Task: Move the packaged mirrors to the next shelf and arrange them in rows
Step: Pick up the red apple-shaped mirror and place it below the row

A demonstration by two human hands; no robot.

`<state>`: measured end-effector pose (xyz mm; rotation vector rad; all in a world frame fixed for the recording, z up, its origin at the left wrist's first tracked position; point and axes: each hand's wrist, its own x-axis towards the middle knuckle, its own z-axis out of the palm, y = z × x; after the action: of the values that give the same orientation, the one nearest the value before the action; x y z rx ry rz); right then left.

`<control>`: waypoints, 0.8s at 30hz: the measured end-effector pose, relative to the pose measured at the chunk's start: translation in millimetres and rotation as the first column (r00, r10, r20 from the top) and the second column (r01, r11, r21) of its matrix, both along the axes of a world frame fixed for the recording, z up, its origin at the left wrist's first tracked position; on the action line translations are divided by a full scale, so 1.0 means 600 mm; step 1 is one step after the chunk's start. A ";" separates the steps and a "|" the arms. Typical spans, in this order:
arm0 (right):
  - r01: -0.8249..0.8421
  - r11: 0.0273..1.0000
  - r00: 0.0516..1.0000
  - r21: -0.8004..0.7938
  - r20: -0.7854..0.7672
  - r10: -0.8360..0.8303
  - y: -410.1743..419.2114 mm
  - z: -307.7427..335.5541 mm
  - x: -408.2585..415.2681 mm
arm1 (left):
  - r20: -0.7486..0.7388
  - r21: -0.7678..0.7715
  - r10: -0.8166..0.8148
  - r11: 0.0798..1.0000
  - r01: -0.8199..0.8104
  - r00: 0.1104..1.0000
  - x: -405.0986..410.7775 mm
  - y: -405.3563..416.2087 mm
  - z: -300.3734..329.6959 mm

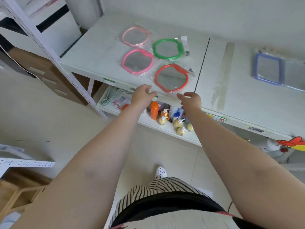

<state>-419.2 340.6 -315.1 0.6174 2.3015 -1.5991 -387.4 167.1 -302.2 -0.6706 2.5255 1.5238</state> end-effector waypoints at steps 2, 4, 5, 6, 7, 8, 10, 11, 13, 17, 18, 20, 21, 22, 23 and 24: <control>0.036 0.999 0.999 0.006 0.020 -0.036 -0.009 0.003 -0.023 | -0.005 -0.033 -0.031 0.999 0.031 1.000 -0.035 -0.011 0.000; 0.061 0.998 0.996 0.031 0.057 -0.063 -0.017 0.002 -0.040 | -0.002 -0.057 -0.049 0.997 0.049 0.999 -0.066 -0.019 -0.003; 0.074 0.997 0.993 0.037 0.086 -0.077 -0.020 -0.002 -0.049 | 0.003 -0.068 -0.055 0.996 0.055 0.998 -0.081 -0.022 -0.006; 0.087 0.995 0.990 0.042 0.108 -0.091 -0.022 -0.006 -0.057 | 0.010 -0.075 -0.067 0.995 0.067 0.998 -0.095 -0.023 -0.007; 0.104 0.994 0.987 0.043 0.120 -0.108 -0.025 -0.008 -0.065 | 0.013 -0.082 -0.087 0.993 0.088 0.996 -0.110 -0.025 -0.010; 0.123 0.992 0.984 0.039 0.127 -0.127 -0.029 -0.009 -0.071 | 0.017 -0.092 -0.116 0.989 0.117 0.993 -0.124 -0.025 -0.011; 0.165 0.985 0.975 0.043 0.141 -0.169 -0.040 -0.014 -0.083 | 0.023 -0.132 -0.176 0.975 0.178 0.984 -0.151 -0.027 -0.011; 0.185 0.981 0.971 0.059 0.144 -0.192 -0.049 -0.019 -0.088 | 0.027 -0.151 -0.202 0.967 0.204 0.979 -0.165 -0.029 -0.011; 0.222 0.970 0.963 0.096 0.135 -0.233 -0.070 -0.022 -0.095 | 0.058 -0.146 -0.240 0.958 0.247 0.969 -0.189 -0.036 -0.014; 0.314 0.936 0.929 0.161 0.151 -0.337 -0.115 -0.023 -0.098 | 0.166 -0.135 -0.336 0.923 0.359 0.927 -0.220 -0.051 -0.034; 0.358 0.920 0.912 0.157 0.150 -0.381 -0.126 -0.022 -0.095 | 0.188 -0.148 -0.349 0.914 0.378 0.918 -0.226 -0.057 -0.040; 0.461 0.878 0.866 0.130 0.151 -0.477 -0.144 -0.021 -0.085 | 0.213 -0.129 -0.356 0.913 0.388 0.910 -0.235 -0.073 -0.048; 0.508 0.854 0.839 0.108 0.162 -0.520 -0.151 -0.020 -0.077 | 0.225 -0.076 -0.355 0.922 0.380 0.907 -0.239 -0.081 -0.052; 0.547 0.833 0.815 0.081 0.176 -0.552 -0.156 -0.018 -0.067 | 0.232 -0.008 -0.355 0.930 0.367 0.905 -0.242 -0.091 -0.057; 0.582 0.811 0.793 0.054 0.184 -0.581 -0.160 -0.019 -0.056 | 0.224 0.056 -0.370 0.929 0.367 0.902 -0.242 -0.097 -0.060; 0.616 0.787 0.770 0.029 0.186 -0.610 -0.162 -0.020 -0.044 | 0.214 0.105 -0.404 0.915 0.391 0.889 -0.241 -0.102 -0.063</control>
<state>-445.8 243.3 -327.1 1.5730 2.0288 -1.7225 -531.7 105.8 -340.1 -0.2740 2.2536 1.2861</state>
